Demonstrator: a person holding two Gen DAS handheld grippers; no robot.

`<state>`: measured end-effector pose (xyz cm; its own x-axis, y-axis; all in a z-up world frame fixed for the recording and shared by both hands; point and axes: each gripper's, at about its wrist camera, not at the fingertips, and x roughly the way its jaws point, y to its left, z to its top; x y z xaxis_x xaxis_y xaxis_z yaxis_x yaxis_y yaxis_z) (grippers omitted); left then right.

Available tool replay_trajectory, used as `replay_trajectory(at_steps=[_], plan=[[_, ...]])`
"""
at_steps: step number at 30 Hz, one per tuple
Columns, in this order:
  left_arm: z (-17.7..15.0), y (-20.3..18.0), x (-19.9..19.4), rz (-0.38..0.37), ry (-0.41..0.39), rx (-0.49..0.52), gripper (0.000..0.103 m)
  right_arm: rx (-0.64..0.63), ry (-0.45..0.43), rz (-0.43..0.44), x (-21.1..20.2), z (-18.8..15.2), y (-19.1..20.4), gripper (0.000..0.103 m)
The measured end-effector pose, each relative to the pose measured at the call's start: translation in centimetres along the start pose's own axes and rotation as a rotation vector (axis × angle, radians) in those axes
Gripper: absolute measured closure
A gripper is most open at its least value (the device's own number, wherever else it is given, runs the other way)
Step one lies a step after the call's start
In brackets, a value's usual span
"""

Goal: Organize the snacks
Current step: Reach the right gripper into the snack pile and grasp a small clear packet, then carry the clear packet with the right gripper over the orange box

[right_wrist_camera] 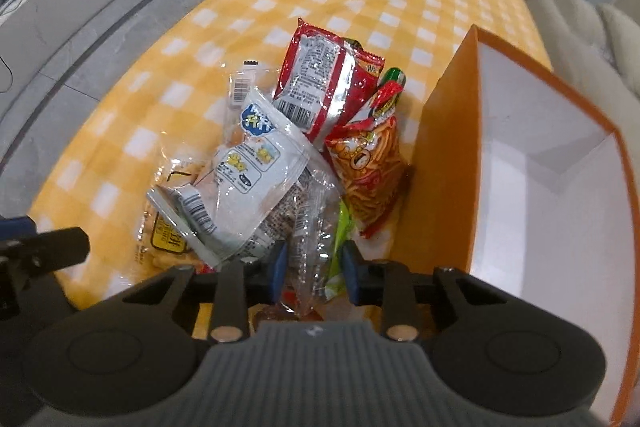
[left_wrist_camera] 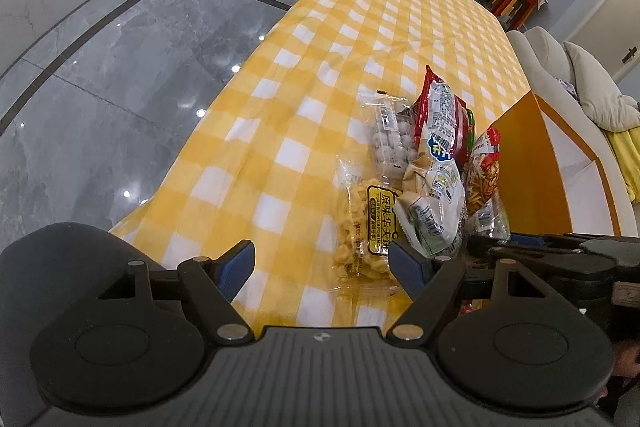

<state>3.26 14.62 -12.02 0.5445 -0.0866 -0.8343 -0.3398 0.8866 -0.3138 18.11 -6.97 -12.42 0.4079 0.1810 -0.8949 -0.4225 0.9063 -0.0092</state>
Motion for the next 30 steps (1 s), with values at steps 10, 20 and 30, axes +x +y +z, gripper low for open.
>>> replay_trajectory(at_steps=[10, 20, 30], plan=[[-0.1, 0.1, 0.2, 0.012, 0.008, -0.008, 0.014, -0.158, 0.047, -0.113, 3.3, 0.0, 2.1, 0.066], [-0.2, -0.1, 0.1, 0.007, 0.002, 0.004, 0.014, -0.029, -0.037, -0.050, 2.0, -0.1, -0.2, 0.073], [-1.0, -3.1, -0.5, -0.154, 0.000, 0.161, 0.014, 0.082, -0.164, 0.063, -2.7, 0.2, -2.6, 0.073]])
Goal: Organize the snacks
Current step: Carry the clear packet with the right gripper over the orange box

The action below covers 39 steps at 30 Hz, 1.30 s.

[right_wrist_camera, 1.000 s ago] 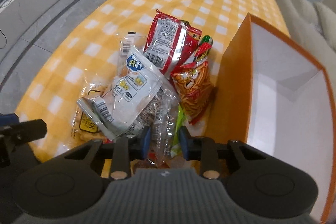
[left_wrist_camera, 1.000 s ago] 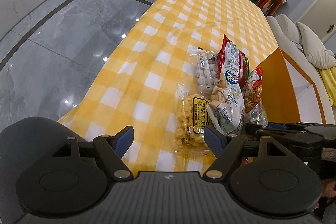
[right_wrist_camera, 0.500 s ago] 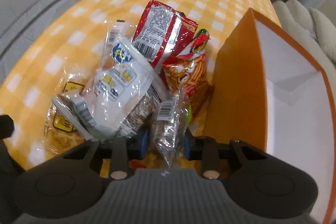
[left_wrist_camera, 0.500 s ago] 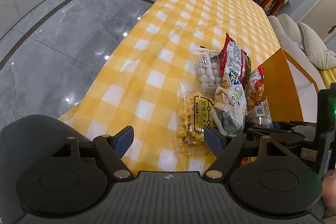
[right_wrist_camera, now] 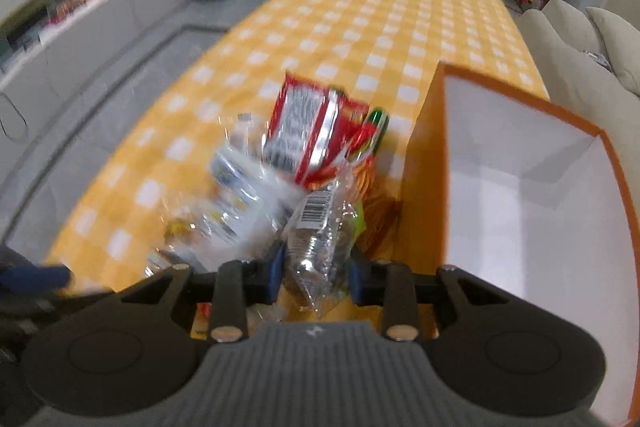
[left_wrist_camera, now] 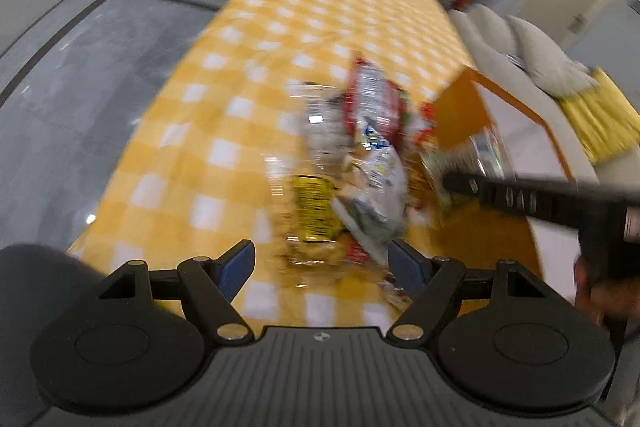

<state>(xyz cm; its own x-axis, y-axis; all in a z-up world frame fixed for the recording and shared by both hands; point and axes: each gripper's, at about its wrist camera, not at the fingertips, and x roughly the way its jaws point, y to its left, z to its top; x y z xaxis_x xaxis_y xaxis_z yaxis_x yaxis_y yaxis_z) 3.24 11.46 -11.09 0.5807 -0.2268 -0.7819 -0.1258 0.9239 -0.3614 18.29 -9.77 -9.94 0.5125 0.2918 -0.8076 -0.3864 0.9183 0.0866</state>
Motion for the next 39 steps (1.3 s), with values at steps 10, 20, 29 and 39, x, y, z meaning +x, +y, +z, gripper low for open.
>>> replay_trajectory(at_steps=[10, 20, 29, 39], plan=[[-1.5, -5.6, 0.7, -0.108, 0.025, 0.211, 0.014, 0.074, -0.160, 0.023, -7.3, -0.4, -5.4, 0.073], [-2.1, -8.9, 5.9, 0.082, 0.162, 0.261, 0.018, 0.165, -0.186, 0.001, -9.6, -3.3, -12.1, 0.073], [-2.8, -10.9, 8.9, 0.160, 0.190, 0.291, 0.037, 0.259, -0.172, 0.039, -8.5, -4.7, -15.6, 0.073], [-2.9, -10.3, 9.7, 0.160, 0.215, 0.236, 0.055, 0.293, -0.126, 0.041, -7.4, -5.6, -16.9, 0.073]])
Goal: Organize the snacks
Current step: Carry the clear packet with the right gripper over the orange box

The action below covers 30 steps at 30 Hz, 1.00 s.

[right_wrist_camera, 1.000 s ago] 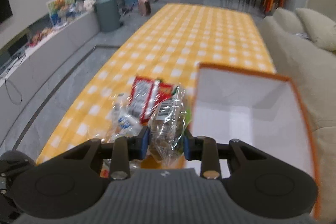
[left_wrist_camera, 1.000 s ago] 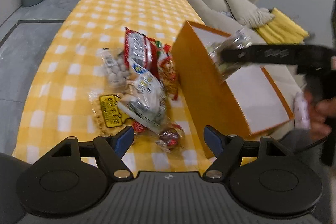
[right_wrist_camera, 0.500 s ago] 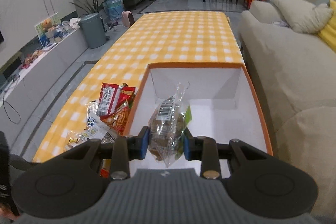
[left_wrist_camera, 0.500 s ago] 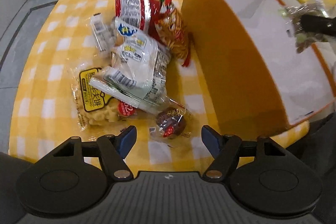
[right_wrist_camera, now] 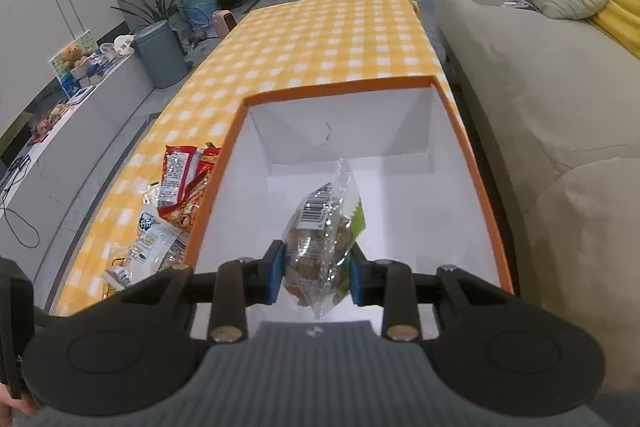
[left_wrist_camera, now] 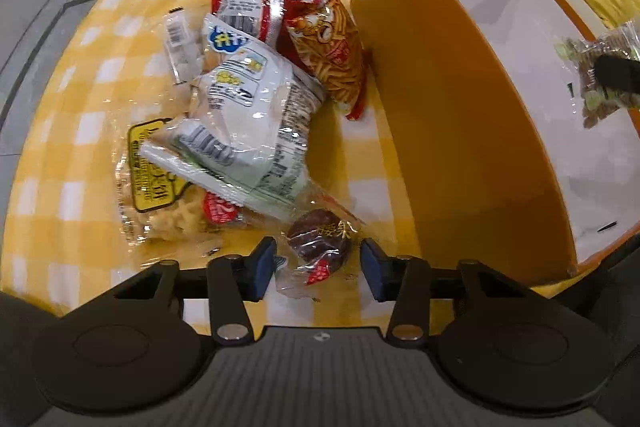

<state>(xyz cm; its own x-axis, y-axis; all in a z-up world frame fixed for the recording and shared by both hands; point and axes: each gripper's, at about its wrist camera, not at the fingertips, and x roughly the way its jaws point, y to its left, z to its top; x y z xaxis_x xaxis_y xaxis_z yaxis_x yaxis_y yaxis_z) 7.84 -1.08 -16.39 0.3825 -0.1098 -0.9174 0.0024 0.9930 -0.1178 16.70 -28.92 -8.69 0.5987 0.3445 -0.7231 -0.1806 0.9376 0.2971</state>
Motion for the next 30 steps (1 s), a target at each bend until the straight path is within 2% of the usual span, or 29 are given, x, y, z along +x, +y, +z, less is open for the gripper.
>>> replay_trajectory(at_steps=[2, 5, 10, 12, 16, 19, 22, 24, 28, 30], plan=[[-0.3, -0.2, -0.7, 0.003, -0.004, 0.020, 0.055, 0.010, -0.002, 0.001, -0.1, 0.1, -0.3, 0.073], [-1.0, -0.5, -2.3, -0.039, -0.033, 0.039, 0.055, 0.025, -0.003, 0.004, -0.3, 0.1, -0.6, 0.073], [-1.3, -1.6, -7.4, -0.076, -0.150, 0.045, 0.055, 0.049, -0.012, 0.011, -0.8, 0.2, -1.2, 0.073], [-0.6, -2.2, -9.0, -0.077, -0.190, 0.044, 0.055, 0.060, -0.019, 0.017, -1.0, 0.2, -1.4, 0.073], [1.3, -3.7, -11.7, -0.158, -0.225, 0.032, 0.055, 0.066, -0.035, 0.040, -1.7, 0.3, -2.0, 0.073], [2.3, -4.9, -13.1, -0.177, -0.274, 0.046, 0.062, 0.070, -0.005, 0.121, -1.7, 0.1, -2.6, 0.072], [3.3, -5.9, -13.0, -0.172, -0.290, 0.093, 0.064, 0.099, 0.059, 0.233, -0.2, -0.5, -2.7, 0.072], [3.4, -6.4, -12.1, -0.146, -0.287, 0.107, 0.065, 0.117, 0.116, 0.275, 1.4, -0.9, -2.2, 0.073], [3.5, -5.5, -9.4, -0.142, -0.227, 0.050, 0.067, 0.120, 0.186, 0.264, 3.8, -1.5, -1.1, 0.073], [3.3, -4.7, -9.2, -0.148, -0.230, 0.018, 0.067, 0.119, 0.202, 0.256, 4.4, -1.6, -0.8, 0.073]])
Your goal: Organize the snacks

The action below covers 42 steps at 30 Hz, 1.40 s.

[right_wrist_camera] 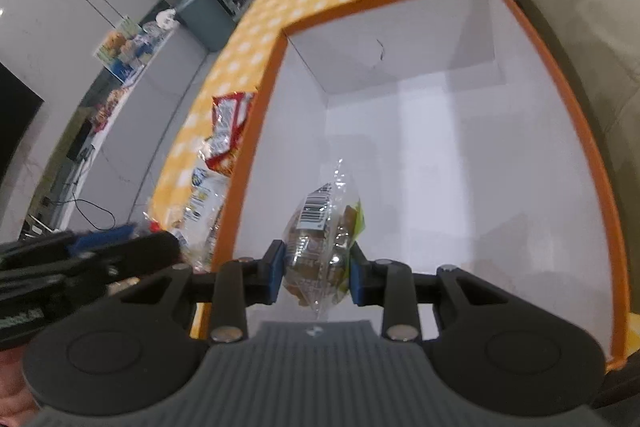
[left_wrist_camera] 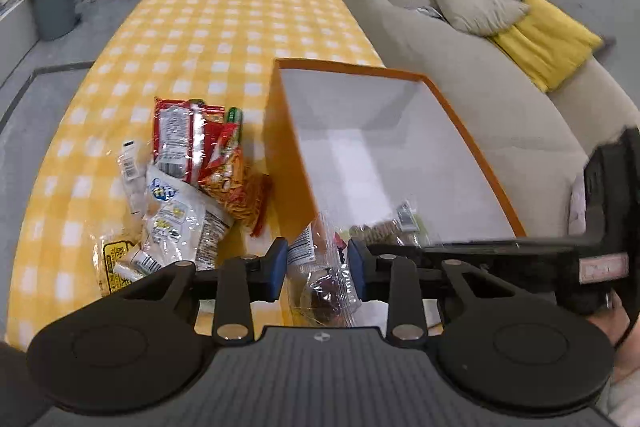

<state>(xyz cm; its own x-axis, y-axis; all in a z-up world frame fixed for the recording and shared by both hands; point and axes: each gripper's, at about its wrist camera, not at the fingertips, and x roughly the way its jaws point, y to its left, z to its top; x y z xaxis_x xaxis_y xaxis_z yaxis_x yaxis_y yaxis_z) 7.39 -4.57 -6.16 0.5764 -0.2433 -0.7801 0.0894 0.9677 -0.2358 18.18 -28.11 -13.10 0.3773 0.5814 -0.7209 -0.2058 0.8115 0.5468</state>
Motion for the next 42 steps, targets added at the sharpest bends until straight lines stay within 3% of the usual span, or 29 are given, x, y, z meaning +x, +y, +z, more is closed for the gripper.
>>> replay_trajectory(at_steps=[6, 12, 15, 17, 21, 29, 35, 39, 42], plan=[[0.5, 1.2, -1.5, -0.051, -0.023, -0.051, 0.067, 0.032, 0.058, 0.046, 1.5, 0.2, -0.5, 0.072], [0.7, 1.1, -1.8, -0.048, -0.028, -0.054, 0.067, 0.083, 0.146, 0.049, 4.1, -0.3, -0.8, 0.069], [0.8, 1.1, -1.8, -0.042, -0.029, -0.052, 0.067, 0.159, 0.186, 0.104, 4.8, -0.4, -1.7, 0.058], [0.7, 1.0, -1.9, -0.039, -0.033, -0.041, 0.067, 0.171, 0.191, 0.077, 4.6, -0.2, -1.8, 0.034], [0.9, 0.7, -2.3, -0.048, -0.041, -0.030, 0.067, 0.156, 0.131, 0.047, 2.6, 0.2, -1.8, 0.034], [1.6, -2.1, -1.8, -0.085, -0.038, 0.019, 0.067, 0.196, -0.076, -0.004, -3.9, 1.3, -4.0, 0.033], [2.1, -5.1, 1.5, -0.122, 0.032, 0.021, 0.067, 0.248, -0.188, -0.053, -7.6, 1.0, -5.8, 0.033], [2.0, -7.0, 4.7, -0.153, 0.095, 0.004, 0.067, 0.324, -0.273, 0.021, -9.6, 0.7, -7.2, 0.033], [1.5, -7.9, 7.0, -0.147, 0.122, -0.032, 0.067, 0.297, -0.300, -0.005, -10.5, 0.6, -7.4, 0.032]])
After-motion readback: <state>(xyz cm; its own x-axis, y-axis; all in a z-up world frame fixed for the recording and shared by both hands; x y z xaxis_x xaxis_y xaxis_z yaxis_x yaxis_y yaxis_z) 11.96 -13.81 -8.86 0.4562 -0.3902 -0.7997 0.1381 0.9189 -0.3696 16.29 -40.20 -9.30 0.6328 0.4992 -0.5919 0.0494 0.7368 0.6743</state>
